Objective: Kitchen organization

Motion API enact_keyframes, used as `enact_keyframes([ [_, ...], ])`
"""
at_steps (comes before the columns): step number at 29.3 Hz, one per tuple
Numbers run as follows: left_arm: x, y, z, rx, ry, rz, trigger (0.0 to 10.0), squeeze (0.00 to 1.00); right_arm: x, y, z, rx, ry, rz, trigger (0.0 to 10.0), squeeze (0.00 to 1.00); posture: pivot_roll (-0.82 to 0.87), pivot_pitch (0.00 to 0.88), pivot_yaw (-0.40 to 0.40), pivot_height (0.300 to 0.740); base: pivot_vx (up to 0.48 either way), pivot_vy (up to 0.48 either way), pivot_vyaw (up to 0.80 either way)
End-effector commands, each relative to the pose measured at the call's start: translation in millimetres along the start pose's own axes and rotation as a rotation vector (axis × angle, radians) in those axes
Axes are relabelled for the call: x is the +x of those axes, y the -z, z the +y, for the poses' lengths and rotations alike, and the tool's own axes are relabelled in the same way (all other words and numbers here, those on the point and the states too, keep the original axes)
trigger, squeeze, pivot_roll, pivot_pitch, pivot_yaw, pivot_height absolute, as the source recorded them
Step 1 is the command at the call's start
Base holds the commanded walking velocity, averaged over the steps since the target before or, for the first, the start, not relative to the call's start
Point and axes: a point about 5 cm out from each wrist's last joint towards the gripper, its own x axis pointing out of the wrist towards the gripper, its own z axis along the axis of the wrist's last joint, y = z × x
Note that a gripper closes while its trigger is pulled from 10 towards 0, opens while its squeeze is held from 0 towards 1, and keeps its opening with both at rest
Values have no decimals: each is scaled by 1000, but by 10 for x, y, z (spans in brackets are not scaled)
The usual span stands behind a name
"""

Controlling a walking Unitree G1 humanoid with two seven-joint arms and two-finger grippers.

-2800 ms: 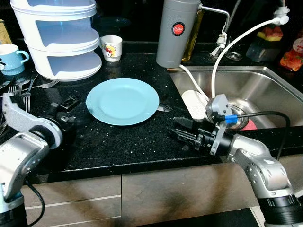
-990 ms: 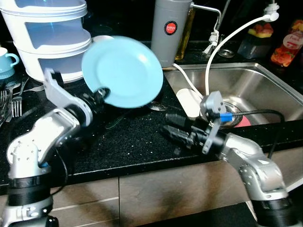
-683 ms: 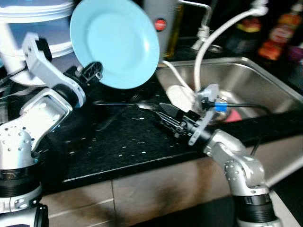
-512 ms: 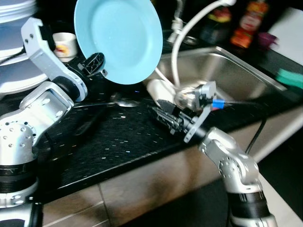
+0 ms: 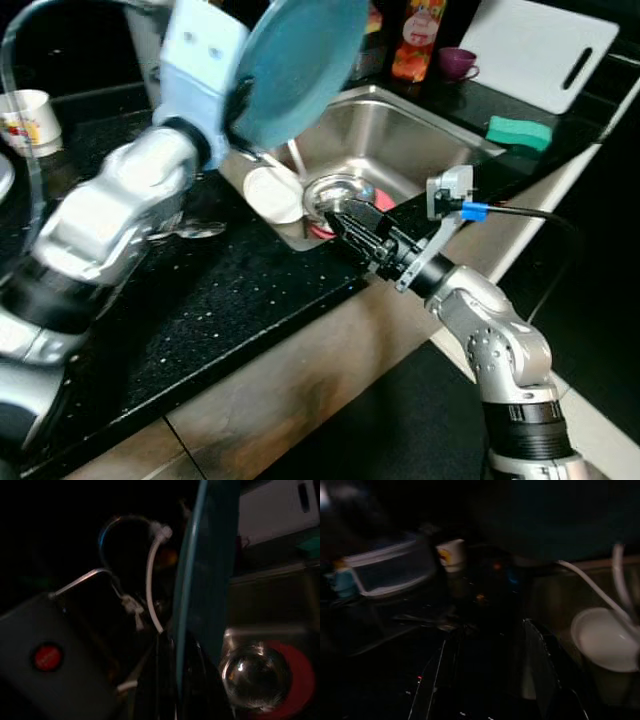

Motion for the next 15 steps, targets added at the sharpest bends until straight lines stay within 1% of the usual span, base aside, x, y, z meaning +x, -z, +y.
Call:
enact_keyframes([
  [1,50,21,-44,57,35,-17,10000,0,-15,11,47,1,-24,17,10000,0,46,0,49,740,0,0,0],
  [3,144,79,-136,54,96,-31,10000,0,-83,24,104,2,-34,31,10000,0,13,0,72,740,0,0,0],
  [5,144,79,-136,54,96,-31,10000,0,-83,24,104,2,-34,31,10000,0,13,0,72,740,0,0,0],
  [6,189,104,-183,29,126,-37,10000,0,-123,28,133,7,-37,38,10000,0,5,0,79,740,0,0,0],
  [7,189,104,-183,29,126,-37,10000,0,-123,28,133,7,-37,38,10000,0,5,0,79,740,0,0,0],
  [9,272,220,-323,-14,200,-10,10000,0,-206,55,197,8,-35,60,10000,0,-18,0,101,740,0,0,0],
  [11,318,308,-397,-34,228,9,10000,0,-253,63,233,13,-27,71,10000,0,-32,0,111,740,0,0,0],
  [14,357,368,-431,-45,234,16,10000,0,-279,56,268,19,-27,75,10000,0,-39,0,114,740,0,0,0],
  [15,372,399,-466,-43,243,23,10000,0,-290,58,284,23,-31,81,10000,0,-43,0,115,740,0,0,0],
])
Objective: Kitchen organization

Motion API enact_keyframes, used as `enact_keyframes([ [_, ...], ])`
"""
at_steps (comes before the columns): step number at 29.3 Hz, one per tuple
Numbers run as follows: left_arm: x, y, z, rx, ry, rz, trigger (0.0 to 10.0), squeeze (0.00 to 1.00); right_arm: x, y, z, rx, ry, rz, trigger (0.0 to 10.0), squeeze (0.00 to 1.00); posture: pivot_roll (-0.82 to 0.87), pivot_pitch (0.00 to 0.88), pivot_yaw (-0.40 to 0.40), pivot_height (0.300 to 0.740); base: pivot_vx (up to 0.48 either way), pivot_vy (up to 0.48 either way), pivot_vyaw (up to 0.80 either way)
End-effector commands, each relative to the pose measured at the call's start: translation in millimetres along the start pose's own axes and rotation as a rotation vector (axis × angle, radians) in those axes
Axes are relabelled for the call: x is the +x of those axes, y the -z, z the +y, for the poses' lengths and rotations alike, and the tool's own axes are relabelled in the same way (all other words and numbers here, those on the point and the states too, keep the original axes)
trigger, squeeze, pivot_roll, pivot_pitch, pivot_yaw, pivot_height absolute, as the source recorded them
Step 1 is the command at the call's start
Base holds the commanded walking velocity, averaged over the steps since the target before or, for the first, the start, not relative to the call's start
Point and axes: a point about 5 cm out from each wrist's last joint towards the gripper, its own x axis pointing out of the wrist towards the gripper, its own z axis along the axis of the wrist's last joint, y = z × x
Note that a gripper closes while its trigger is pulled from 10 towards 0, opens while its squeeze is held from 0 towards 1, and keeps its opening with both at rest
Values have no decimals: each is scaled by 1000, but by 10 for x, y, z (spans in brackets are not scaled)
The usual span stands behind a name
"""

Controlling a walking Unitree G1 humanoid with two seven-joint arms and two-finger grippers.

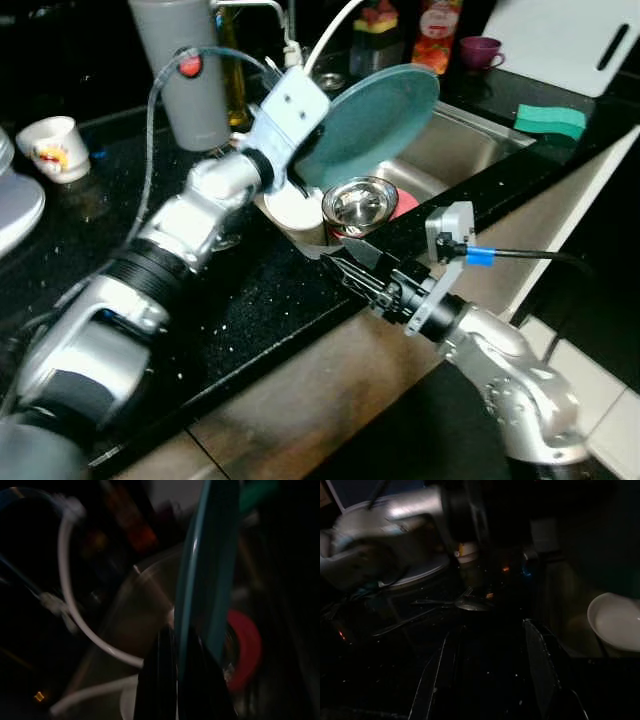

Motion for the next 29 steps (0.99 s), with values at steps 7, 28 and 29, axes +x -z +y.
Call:
enact_keyframes([
  [7,80,141,-88,82,22,27,10000,0,-40,12,93,7,-6,42,10000,0,-61,0,111,740,0,0,0],
  [28,-363,-237,623,16,-333,-218,10000,0,93,-74,4,39,21,-25,10000,0,15,0,50,740,0,0,0],
  [29,-437,-272,659,13,-361,-233,10000,0,110,-78,0,34,14,-27,10000,0,31,0,38,740,0,0,0],
])
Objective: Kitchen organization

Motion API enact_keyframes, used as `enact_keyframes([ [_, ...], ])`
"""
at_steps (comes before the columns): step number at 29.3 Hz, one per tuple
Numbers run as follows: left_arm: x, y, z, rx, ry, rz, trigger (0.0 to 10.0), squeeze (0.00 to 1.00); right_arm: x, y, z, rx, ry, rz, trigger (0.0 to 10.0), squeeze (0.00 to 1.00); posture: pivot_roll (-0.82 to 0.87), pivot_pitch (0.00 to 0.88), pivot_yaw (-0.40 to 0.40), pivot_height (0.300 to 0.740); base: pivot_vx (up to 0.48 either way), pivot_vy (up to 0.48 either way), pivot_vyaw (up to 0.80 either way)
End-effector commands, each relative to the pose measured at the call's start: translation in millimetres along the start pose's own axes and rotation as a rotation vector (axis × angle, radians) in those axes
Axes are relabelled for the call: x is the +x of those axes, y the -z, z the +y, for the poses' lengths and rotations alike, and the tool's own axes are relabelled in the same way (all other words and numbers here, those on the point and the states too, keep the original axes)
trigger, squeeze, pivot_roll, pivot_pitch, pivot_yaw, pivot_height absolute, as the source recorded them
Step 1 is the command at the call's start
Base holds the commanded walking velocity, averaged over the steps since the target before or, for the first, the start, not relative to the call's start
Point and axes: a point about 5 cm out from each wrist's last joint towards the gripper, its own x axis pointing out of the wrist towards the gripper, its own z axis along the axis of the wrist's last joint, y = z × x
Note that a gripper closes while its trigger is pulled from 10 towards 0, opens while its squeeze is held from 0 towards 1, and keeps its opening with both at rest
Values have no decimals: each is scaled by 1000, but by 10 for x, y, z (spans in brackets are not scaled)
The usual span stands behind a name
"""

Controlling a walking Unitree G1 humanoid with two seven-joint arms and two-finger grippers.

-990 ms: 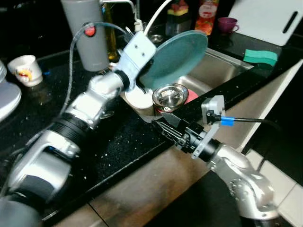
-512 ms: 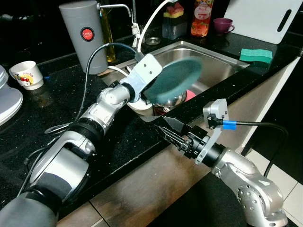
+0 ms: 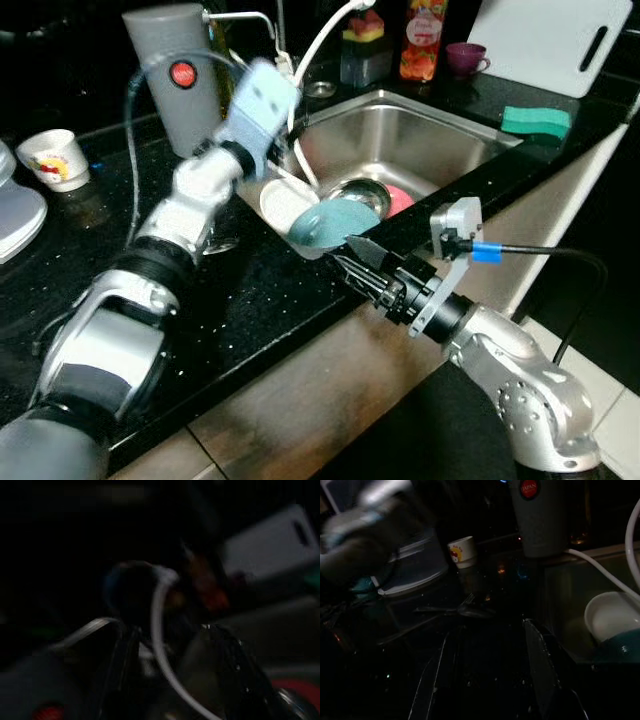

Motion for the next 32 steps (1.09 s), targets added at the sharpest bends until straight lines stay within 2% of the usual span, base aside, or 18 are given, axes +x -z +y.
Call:
enact_keyframes([
  [1,-77,8,104,-15,-49,16,10000,0,28,-20,-3,-2,-14,-18,10000,0,31,0,38,740,0,0,0],
  [2,-107,-18,136,-17,-65,9,10000,0,38,-22,-4,-6,-19,-18,10000,0,31,0,38,740,0,0,0],
  [3,-278,-80,241,10,-106,13,10000,0,72,-10,1,-3,-51,-15,10000,0,67,0,10,740,0,0,800],
  [4,-278,-80,241,10,-106,13,10000,0,72,-10,1,-3,-51,-15,10000,0,67,0,10,740,0,0,800],
  [5,-339,-98,269,21,-116,18,10000,0,83,-5,4,-1,-62,-14,10000,0,67,0,10,740,0,0,800],
  [6,-513,-88,324,57,-114,58,10000,0,107,5,22,4,-93,-10,10000,0,86,0,-6,740,0,0,800],
  [9,-888,-52,401,109,-61,170,10000,0,144,26,49,6,-146,4,10000,0,108,0,-23,740,0,0,800],
  [10,-888,-52,401,109,-61,170,10000,0,144,26,49,6,-146,4,10000,0,108,0,-23,740,0,0,800],
  [13,-1190,-45,468,133,-7,272,10000,0,161,51,20,4,-156,19,10000,0,130,0,-38,740,0,0,531],
  [15,-1312,-53,499,150,21,316,10000,0,172,65,-2,-4,-154,29,10000,0,136,0,-43,740,0,0,0],
  [19,-1389,-54,529,172,46,344,10000,0,184,76,-13,-13,-154,37,10000,0,137,0,-46,740,0,0,0],
  [21,-1484,-52,521,183,129,387,10000,0,201,88,-19,-20,-160,45,10000,0,130,0,-49,740,0,0,0],
  [22,-1484,-52,521,183,129,387,10000,0,201,88,-19,-20,-160,45,10000,0,130,0,-49,740,0,0,0],
  [26,-1592,-19,392,80,380,449,10000,0,192,93,-21,-31,-166,58,10000,0,119,0,-48,740,0,0,0],
  [29,-1578,-17,434,58,430,455,10000,0,179,91,-25,-34,-162,62,10000,0,109,0,-42,740,0,0,0],
  [30,-1515,1,537,72,444,446,10000,0,161,86,-24,-36,-159,66,10000,0,100,0,-39,740,0,0,0],
  [32,-1479,22,590,79,443,441,10000,0,150,83,-24,-37,-156,69,10000,0,98,0,-38,740,0,0,0],
])
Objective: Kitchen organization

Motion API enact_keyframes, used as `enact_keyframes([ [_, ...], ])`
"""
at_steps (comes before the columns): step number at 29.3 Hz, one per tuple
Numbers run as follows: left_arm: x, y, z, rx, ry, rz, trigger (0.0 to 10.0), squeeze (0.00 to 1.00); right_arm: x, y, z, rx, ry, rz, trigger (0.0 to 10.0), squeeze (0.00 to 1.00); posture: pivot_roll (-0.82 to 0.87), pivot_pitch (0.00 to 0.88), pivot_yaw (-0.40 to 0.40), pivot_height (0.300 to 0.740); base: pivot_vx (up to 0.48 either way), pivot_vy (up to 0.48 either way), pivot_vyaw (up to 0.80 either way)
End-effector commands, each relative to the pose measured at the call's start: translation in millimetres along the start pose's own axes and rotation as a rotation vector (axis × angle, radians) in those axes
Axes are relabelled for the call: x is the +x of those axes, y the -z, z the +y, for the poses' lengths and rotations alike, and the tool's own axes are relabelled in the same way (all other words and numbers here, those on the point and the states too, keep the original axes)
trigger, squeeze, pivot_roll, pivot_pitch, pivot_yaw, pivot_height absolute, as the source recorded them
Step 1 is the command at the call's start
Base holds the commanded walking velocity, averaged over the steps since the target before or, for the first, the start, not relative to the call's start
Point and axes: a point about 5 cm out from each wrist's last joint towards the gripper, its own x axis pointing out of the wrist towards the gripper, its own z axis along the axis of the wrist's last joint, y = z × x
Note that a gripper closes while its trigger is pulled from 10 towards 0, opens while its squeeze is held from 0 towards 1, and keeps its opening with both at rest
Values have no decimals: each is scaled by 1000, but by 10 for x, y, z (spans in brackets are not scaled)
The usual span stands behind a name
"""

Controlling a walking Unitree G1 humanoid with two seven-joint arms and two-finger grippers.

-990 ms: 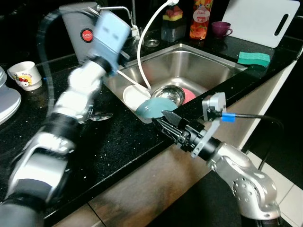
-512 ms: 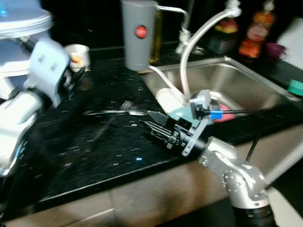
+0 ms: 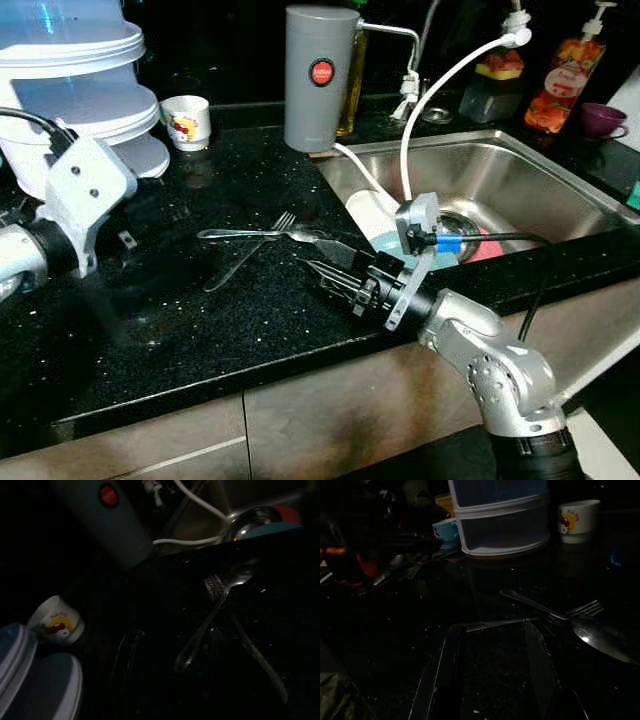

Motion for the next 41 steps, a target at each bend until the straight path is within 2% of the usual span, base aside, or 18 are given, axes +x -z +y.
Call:
enact_keyframes([
  [1,11,31,109,38,12,10,10000,0,-30,-10,11,-9,0,7,10000,0,91,0,-37,740,0,0,0],
  [5,72,59,244,18,13,-42,10000,0,-89,-6,36,-10,8,22,10000,0,67,0,-34,740,0,0,0],
  [8,100,96,288,-37,56,-70,10000,0,-145,-13,59,-11,13,36,10000,0,47,0,-38,740,0,0,0],
  [10,121,114,313,-84,100,-92,10000,0,-174,-12,68,-11,17,49,10000,0,37,0,-40,740,0,0,0],
  [13,160,76,348,-206,203,-170,10000,0,-221,-16,90,-6,20,67,10000,0,23,8,-45,740,0,0,0],
  [19,203,86,386,-282,321,-211,10000,0,-275,-21,155,5,26,83,10000,0,-14,50,-37,740,0,0,0],
  [20,216,97,388,-298,357,-209,10000,35,-292,-25,175,9,27,88,10000,0,-17,55,-37,740,0,0,0],
  [21,227,112,383,-306,394,-204,10000,325,-303,-25,189,12,29,93,10000,0,-20,60,-36,740,0,0,0],
  [22,227,112,383,-306,394,-204,10000,325,-303,-25,189,12,29,93,10000,0,-20,60,-36,740,0,0,0],
  [23,243,135,364,-297,428,-185,10000,510,-316,-28,201,15,30,98,10000,0,-26,70,-34,740,0,0,0],
  [25,305,197,335,-269,462,-140,10000,435,-333,-28,211,19,35,108,10000,0,-30,77,-33,740,0,0,0],
  [28,337,238,318,-241,468,-105,10000,420,-342,-32,218,21,37,110,10000,0,-38,84,-30,740,0,0,0],
  [29,366,274,311,-224,470,-79,10000,125,-350,-37,227,22,39,112,10000,0,-42,88,-29,740,0,0,0],
  [30,366,274,311,-224,470,-79,10000,125,-350,-37,227,22,39,112,10000,0,-42,88,-29,740,0,0,0],
  [31,407,323,315,-207,462,-43,10000,0,-362,-41,238,24,41,115,10000,0,-45,93,-26,740,0,0,0],
  [33,493,420,326,-177,443,26,10000,0,-384,-49,255,28,50,123,10000,0,-49,96,-23,740,0,0,0],
  [37,534,449,320,-174,436,25,10000,0,-390,-57,268,30,54,126,10000,0,-57,104,-20,740,0,0,0],
  [41,576,494,263,-169,479,36,10000,0,-404,-67,281,31,57,131,10000,0,-72,106,-17,740,0,0,0],
])
